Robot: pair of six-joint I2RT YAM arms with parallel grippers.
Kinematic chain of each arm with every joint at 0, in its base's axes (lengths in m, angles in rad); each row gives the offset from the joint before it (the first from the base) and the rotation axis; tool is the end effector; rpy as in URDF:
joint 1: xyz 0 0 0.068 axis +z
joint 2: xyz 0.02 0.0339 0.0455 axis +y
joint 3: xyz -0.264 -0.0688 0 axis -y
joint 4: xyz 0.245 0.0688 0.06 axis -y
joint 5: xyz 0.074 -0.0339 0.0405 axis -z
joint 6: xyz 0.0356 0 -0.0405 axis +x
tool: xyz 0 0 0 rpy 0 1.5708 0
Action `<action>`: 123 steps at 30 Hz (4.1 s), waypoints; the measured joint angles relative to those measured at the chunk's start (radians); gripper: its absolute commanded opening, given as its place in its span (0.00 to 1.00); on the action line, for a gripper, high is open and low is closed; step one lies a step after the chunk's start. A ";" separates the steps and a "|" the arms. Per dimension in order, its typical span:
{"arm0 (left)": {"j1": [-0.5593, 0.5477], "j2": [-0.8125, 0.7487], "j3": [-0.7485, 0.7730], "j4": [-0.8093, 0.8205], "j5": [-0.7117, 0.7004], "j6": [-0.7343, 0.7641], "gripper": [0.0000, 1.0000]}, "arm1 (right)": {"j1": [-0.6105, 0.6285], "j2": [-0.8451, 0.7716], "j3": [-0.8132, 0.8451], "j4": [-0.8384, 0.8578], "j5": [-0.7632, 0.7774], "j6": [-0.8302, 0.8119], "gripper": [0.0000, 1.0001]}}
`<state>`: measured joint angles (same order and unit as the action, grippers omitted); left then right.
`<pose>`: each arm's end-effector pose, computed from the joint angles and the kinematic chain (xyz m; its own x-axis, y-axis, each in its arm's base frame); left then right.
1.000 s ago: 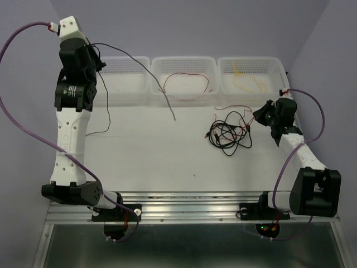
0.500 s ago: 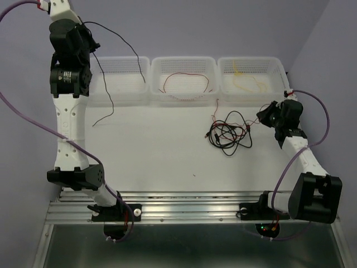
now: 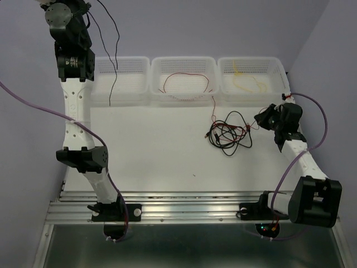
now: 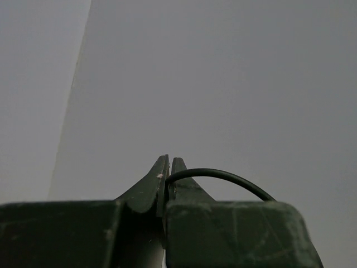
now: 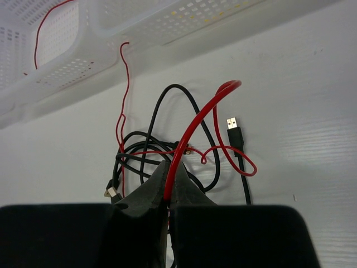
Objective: Untangle the cables
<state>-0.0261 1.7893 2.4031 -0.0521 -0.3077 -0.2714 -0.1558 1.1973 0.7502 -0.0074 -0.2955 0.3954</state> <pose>0.3345 0.0021 0.6189 0.5750 -0.2706 -0.7721 -0.0802 0.9206 -0.3823 0.2660 -0.0313 0.2600 -0.4426 0.4425 -0.7799 0.0655 0.8834 0.4641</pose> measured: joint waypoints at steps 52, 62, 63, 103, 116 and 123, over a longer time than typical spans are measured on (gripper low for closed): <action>0.086 0.663 -0.251 0.514 -0.119 0.024 0.72 | 0.000 0.039 -0.029 0.046 -0.058 -0.030 0.01; 0.089 0.634 -0.317 0.378 -0.082 0.046 0.99 | 0.001 0.013 -0.028 0.044 -0.087 -0.034 0.01; 0.089 0.623 -0.332 0.365 -0.075 0.046 0.99 | 0.006 0.005 -0.027 0.043 -0.087 -0.034 0.01; 0.129 0.173 -0.388 -0.461 0.332 0.080 0.99 | 0.295 0.127 0.489 -0.112 -0.058 -0.117 0.01; 0.128 -0.214 -0.963 -0.272 0.354 -0.064 0.99 | 0.430 0.639 1.303 0.016 -0.165 -0.098 0.01; 0.128 -0.265 -1.036 -0.214 0.354 -0.072 0.99 | 0.476 0.910 1.654 0.157 -0.109 -0.048 0.01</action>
<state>0.1020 1.5242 1.3666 -0.2657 0.0460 -0.3431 0.3206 2.1071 2.4046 0.1497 -0.4049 0.3473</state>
